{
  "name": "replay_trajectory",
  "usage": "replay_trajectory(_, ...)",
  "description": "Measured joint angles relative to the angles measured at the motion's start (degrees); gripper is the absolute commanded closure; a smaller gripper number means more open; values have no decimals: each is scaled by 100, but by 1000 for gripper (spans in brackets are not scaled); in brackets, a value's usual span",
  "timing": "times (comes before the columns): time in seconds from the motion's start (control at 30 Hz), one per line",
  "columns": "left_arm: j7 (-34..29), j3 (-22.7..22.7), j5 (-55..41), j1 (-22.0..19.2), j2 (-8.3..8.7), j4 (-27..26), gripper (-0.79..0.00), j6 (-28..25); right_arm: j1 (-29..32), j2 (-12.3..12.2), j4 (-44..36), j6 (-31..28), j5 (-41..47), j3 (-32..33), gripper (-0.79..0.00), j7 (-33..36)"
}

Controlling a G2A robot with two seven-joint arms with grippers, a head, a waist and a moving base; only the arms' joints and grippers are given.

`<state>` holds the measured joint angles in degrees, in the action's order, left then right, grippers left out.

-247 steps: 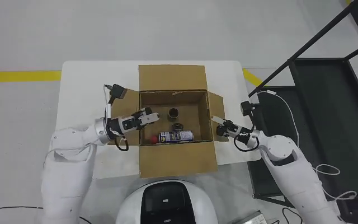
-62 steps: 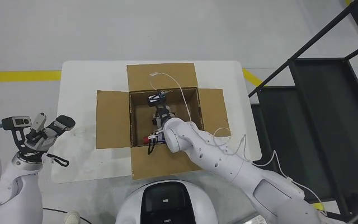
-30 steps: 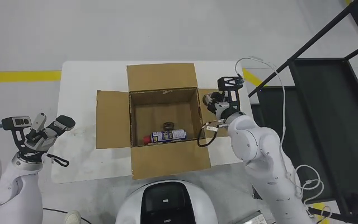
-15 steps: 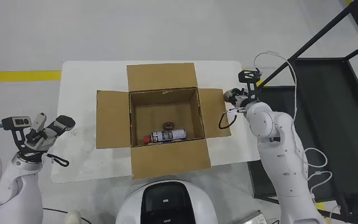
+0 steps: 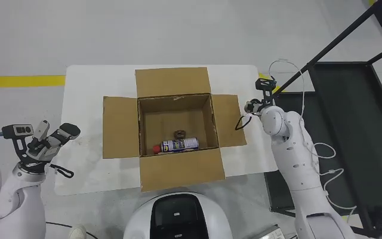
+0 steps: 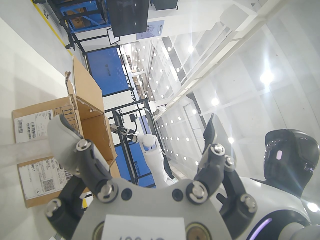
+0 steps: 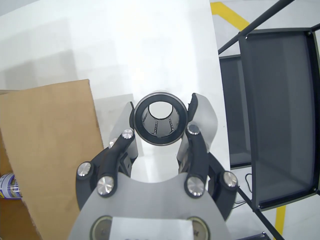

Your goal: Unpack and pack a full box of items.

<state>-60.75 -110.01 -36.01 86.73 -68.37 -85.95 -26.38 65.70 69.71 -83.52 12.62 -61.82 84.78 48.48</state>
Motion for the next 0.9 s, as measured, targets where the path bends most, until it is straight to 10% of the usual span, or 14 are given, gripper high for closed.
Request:
replay_trajectory(0.77,0,0,0,0,0,0,-785,0,-900,214,2391,467,587,-486,0,-1054)
replay_trajectory(0.83,0,0,0,0,0,0,-785,0,-934,226,2480,454,650,-497,-314,-1111)
replay_trajectory(0.9,0,0,0,0,0,0,-785,0,-960,236,2552,429,719,-503,-785,-1151)
